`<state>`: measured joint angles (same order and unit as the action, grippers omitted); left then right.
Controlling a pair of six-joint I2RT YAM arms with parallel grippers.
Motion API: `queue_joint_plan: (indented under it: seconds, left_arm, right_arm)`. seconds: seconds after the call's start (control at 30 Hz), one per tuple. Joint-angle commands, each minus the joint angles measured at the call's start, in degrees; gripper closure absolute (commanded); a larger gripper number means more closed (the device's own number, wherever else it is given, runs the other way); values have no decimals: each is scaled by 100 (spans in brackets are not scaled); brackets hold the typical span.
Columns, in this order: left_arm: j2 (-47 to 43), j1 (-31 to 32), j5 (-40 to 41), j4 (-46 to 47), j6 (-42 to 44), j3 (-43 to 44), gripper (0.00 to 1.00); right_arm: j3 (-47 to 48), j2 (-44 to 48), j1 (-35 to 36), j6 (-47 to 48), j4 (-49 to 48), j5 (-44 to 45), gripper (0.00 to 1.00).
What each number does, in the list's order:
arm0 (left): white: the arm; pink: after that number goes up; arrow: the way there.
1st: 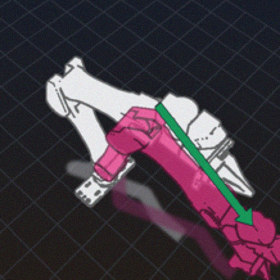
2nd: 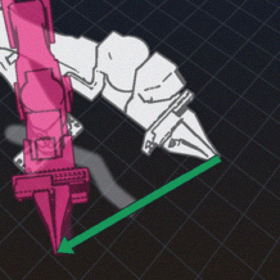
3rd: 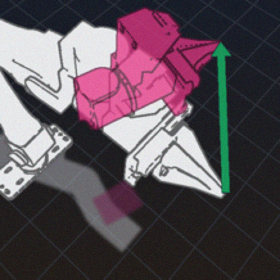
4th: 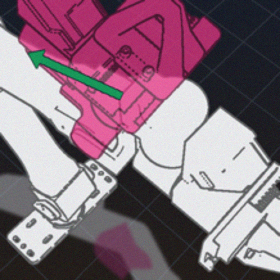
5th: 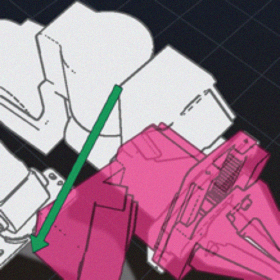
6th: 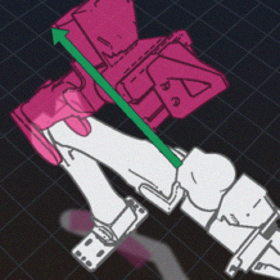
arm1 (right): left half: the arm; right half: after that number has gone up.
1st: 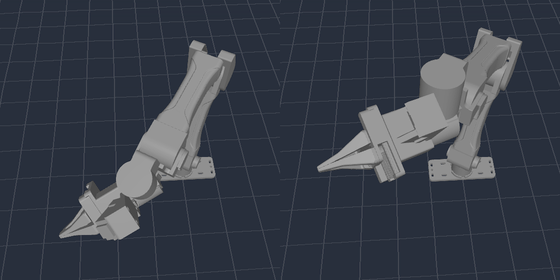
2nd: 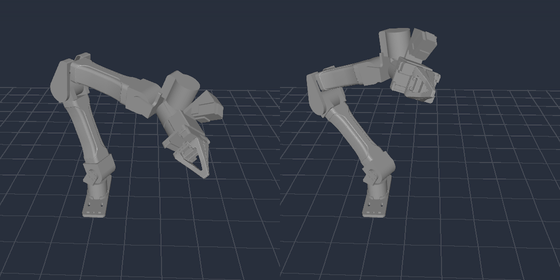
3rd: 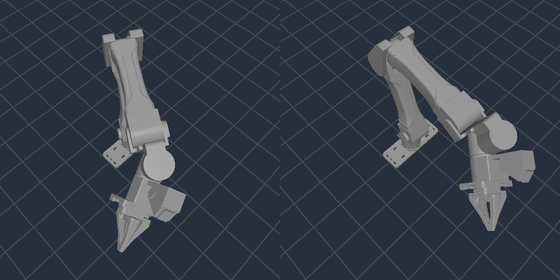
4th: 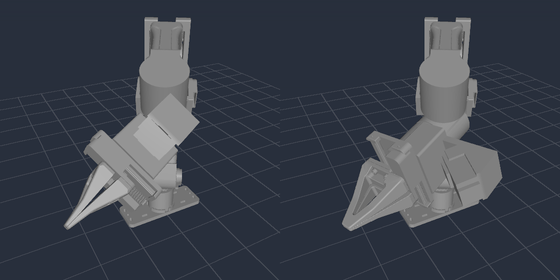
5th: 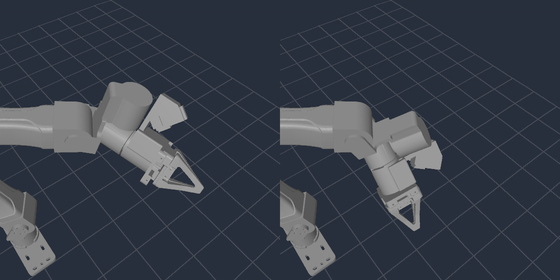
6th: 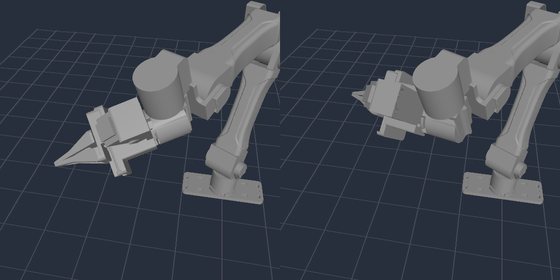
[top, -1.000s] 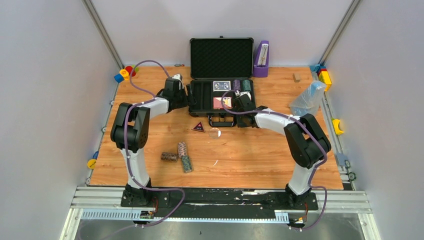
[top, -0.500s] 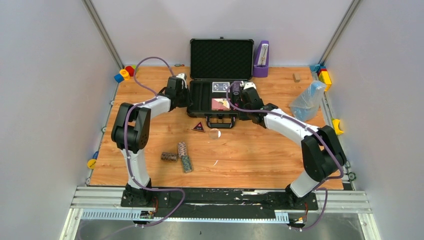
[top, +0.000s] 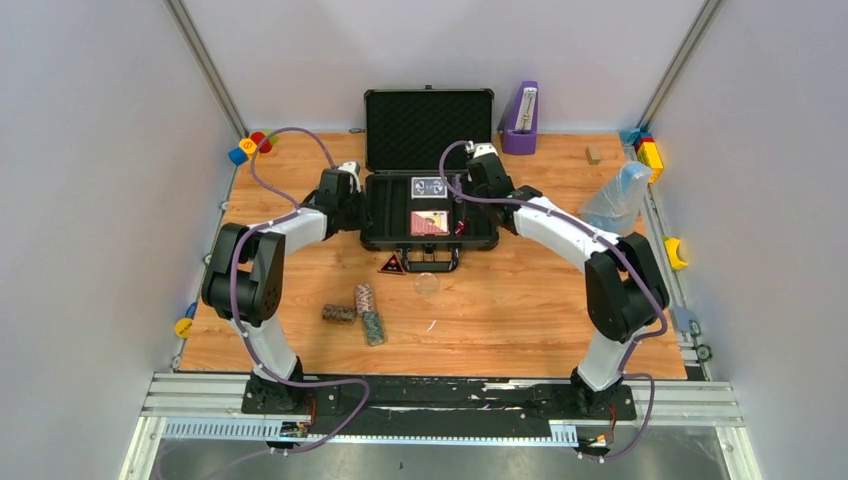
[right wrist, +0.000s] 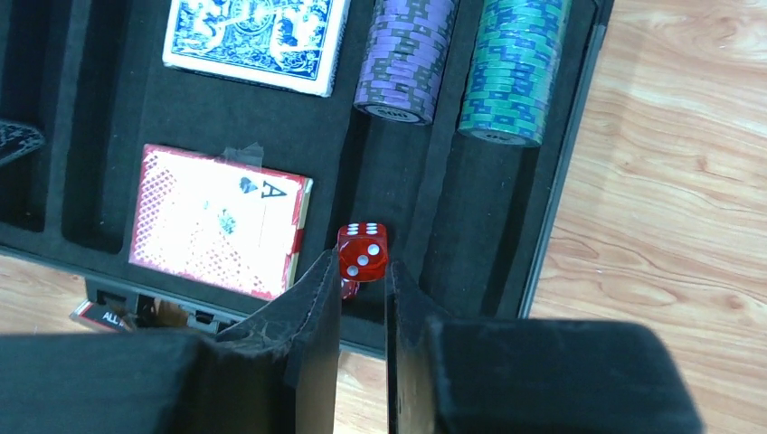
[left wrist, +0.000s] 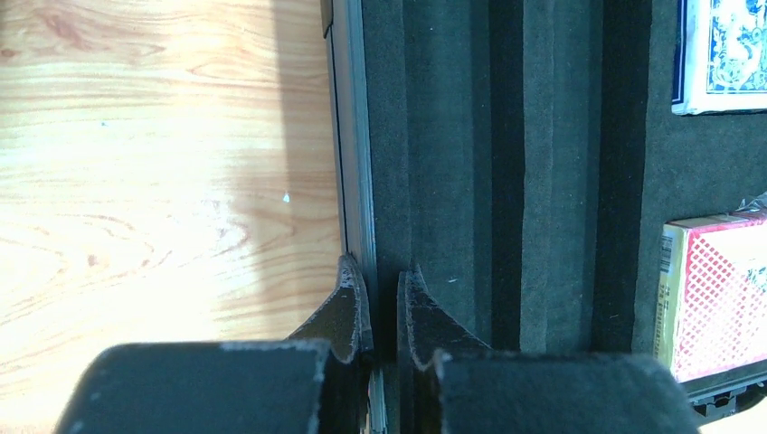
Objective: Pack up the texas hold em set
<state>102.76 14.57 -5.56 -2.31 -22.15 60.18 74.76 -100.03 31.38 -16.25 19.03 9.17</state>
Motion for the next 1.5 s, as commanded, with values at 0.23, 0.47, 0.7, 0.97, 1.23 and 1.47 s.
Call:
queue_joint_plan:
  seconds: [0.23,0.47,0.7,0.97,1.23,1.47]
  left_arm:
    - [-904,-7,-601,-628,554,-854,100]
    - [-924,-6,-626,-580,627,-873,100]
    - [-397,-7,-1016,-445,626,-446,100]
    - [91,-5,-1025,-494,643,88,98]
    - [-842,-4,-895,-218,498,-520,60]
    - [-1954,-2,-636,-583,318,-1040,41]
  right_arm:
    - [778,-907,199,-94,68,-178,86]
    - [719,-838,219,-146,156,-100,43]
    - [-394,267,547,-113,182,-143,36]
    - [-1819,1716,1089,-581,339,80,0]
    - [-2520,2860,1099,-670,397,-787,10]
    - [-2521,2933,1200,-960,890,-436,0]
